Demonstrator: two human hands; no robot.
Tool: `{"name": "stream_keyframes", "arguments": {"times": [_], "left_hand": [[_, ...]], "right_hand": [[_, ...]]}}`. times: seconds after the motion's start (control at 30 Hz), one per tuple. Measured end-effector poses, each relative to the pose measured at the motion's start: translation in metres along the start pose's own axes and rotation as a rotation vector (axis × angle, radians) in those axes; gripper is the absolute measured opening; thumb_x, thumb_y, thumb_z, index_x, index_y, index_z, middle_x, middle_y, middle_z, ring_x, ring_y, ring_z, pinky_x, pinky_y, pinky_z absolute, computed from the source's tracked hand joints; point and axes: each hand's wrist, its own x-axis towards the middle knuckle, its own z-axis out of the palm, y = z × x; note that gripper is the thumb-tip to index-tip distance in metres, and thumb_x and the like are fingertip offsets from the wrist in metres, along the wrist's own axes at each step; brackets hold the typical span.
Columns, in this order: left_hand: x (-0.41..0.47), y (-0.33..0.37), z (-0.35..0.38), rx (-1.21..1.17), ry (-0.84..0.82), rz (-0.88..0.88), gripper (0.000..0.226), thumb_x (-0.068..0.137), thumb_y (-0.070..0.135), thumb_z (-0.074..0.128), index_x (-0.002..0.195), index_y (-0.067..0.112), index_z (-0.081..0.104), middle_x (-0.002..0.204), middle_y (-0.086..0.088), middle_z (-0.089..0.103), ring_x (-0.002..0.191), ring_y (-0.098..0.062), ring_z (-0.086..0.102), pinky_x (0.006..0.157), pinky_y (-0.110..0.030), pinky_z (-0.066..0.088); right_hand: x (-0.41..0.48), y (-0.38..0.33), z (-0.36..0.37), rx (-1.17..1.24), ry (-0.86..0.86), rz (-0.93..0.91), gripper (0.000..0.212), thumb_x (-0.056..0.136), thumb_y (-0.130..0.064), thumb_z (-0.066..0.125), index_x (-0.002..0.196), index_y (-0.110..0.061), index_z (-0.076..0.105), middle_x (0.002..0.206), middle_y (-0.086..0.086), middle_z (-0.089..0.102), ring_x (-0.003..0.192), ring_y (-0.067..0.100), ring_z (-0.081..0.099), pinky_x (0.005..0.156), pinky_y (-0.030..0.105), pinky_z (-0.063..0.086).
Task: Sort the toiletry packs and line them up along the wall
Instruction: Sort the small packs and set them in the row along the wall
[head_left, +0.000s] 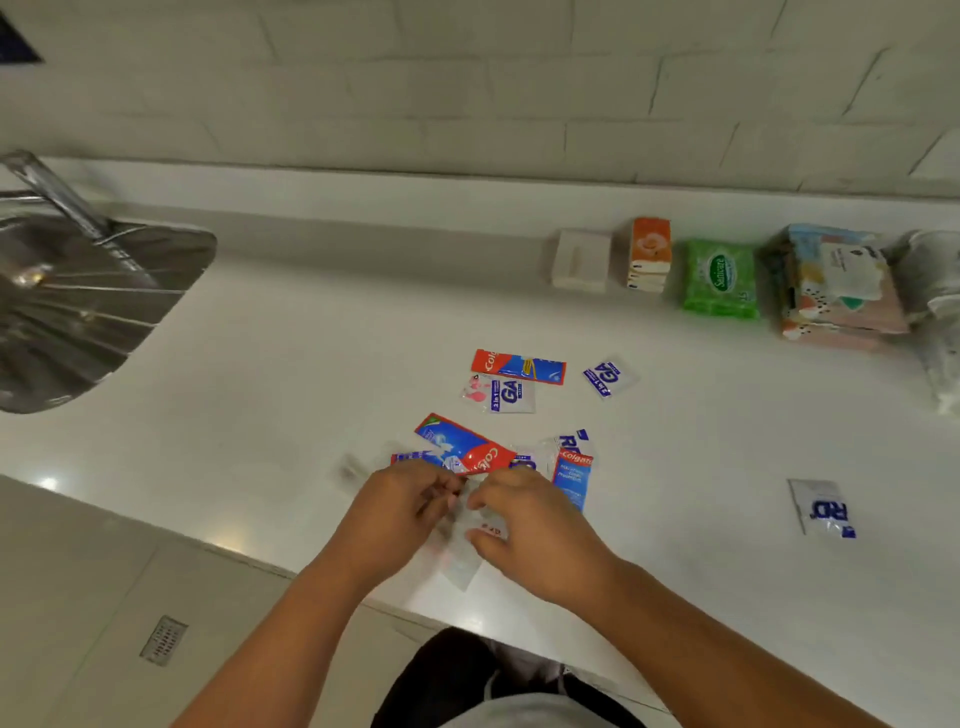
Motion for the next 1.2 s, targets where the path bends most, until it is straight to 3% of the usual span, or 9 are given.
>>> {"name": "stream_keyframes", "arguments": {"times": [0.07, 0.2, 0.3, 0.53, 0.8, 1.0, 1.07, 1.17, 1.2], "left_hand": [[-0.015, -0.011, 0.001, 0.089, 0.019, -0.002, 0.022, 0.082, 0.008, 0.068, 0.096, 0.024, 0.074, 0.092, 0.014, 0.067, 0.087, -0.007, 0.061, 0.077, -0.028, 0.053], [-0.037, -0.025, 0.002, 0.283, 0.093, -0.021, 0.042, 0.069, -0.007, 0.064, 0.095, 0.024, 0.074, 0.098, 0.012, 0.065, 0.093, -0.018, 0.058, 0.076, -0.027, 0.05], [-0.044, -0.033, 0.005, 0.375, 0.111, -0.036, 0.049, 0.066, -0.005, 0.066, 0.107, 0.021, 0.072, 0.116, 0.005, 0.066, 0.1, -0.024, 0.059, 0.08, -0.037, 0.053], [-0.046, -0.036, 0.004, 0.398, 0.093, -0.036, 0.039, 0.076, 0.019, 0.08, 0.112, 0.029, 0.069, 0.117, 0.011, 0.066, 0.104, -0.02, 0.056, 0.083, -0.036, 0.048], [-0.032, -0.043, 0.006, 0.396, 0.263, 0.038, 0.029, 0.075, 0.02, 0.085, 0.101, 0.025, 0.074, 0.103, 0.008, 0.074, 0.085, -0.021, 0.061, 0.07, -0.033, 0.049], [-0.014, -0.039, -0.024, 0.362, 0.368, 0.067, 0.017, 0.087, 0.032, 0.073, 0.102, 0.024, 0.075, 0.091, 0.014, 0.072, 0.084, -0.018, 0.06, 0.073, -0.034, 0.042], [-0.006, -0.035, -0.041, 0.269, 0.317, 0.034, 0.016, 0.091, 0.034, 0.07, 0.103, 0.024, 0.074, 0.088, 0.018, 0.068, 0.085, -0.012, 0.058, 0.077, -0.033, 0.047], [0.005, -0.025, -0.062, -0.046, 0.248, -0.117, 0.005, 0.088, 0.036, 0.073, 0.091, 0.033, 0.07, 0.082, 0.022, 0.068, 0.077, 0.001, 0.059, 0.071, -0.01, 0.043], [0.01, -0.022, -0.068, -0.163, 0.23, -0.155, 0.005, 0.087, 0.036, 0.074, 0.087, 0.035, 0.069, 0.08, 0.02, 0.07, 0.074, 0.003, 0.06, 0.067, -0.009, 0.043]], "right_hand": [[0.0, -0.007, 0.009, -0.059, -0.092, -0.051, 0.038, 0.089, -0.041, 0.063, 0.122, -0.022, 0.064, 0.12, -0.001, 0.059, 0.115, 0.018, 0.05, 0.099, 0.034, 0.045], [0.003, -0.014, 0.023, -0.314, -0.24, -0.108, 0.053, 0.09, -0.052, 0.058, 0.132, -0.019, 0.058, 0.128, 0.001, 0.055, 0.123, 0.022, 0.043, 0.103, 0.037, 0.041], [0.004, -0.015, 0.03, -0.454, -0.264, -0.133, 0.057, 0.09, -0.054, 0.057, 0.133, -0.017, 0.054, 0.129, 0.003, 0.052, 0.122, 0.023, 0.042, 0.105, 0.039, 0.04], [0.01, -0.019, 0.032, -0.562, -0.257, -0.139, 0.034, 0.095, -0.031, 0.054, 0.123, -0.011, 0.058, 0.12, 0.01, 0.06, 0.114, 0.026, 0.049, 0.101, 0.04, 0.041], [0.013, -0.008, 0.014, -0.266, -0.015, -0.083, 0.034, 0.098, -0.036, 0.047, 0.123, -0.02, 0.063, 0.117, -0.002, 0.063, 0.109, 0.015, 0.053, 0.095, 0.032, 0.049], [0.037, -0.003, -0.025, 0.0, 0.113, 0.022, 0.024, 0.099, -0.022, 0.051, 0.115, -0.021, 0.068, 0.106, -0.003, 0.065, 0.097, 0.017, 0.059, 0.086, 0.032, 0.048], [0.045, -0.003, -0.041, 0.099, 0.151, 0.097, 0.021, 0.1, -0.022, 0.052, 0.11, -0.022, 0.07, 0.097, -0.005, 0.067, 0.086, 0.01, 0.059, 0.076, 0.025, 0.045], [0.056, 0.003, -0.059, 0.315, 0.198, 0.239, 0.021, 0.101, -0.025, 0.05, 0.09, -0.023, 0.069, 0.076, -0.004, 0.067, 0.056, 0.0, 0.052, 0.058, 0.02, 0.037], [0.06, 0.004, -0.064, 0.39, 0.222, 0.274, 0.025, 0.101, -0.026, 0.049, 0.086, -0.021, 0.068, 0.071, -0.001, 0.067, 0.051, 0.001, 0.049, 0.058, 0.023, 0.037]]}}
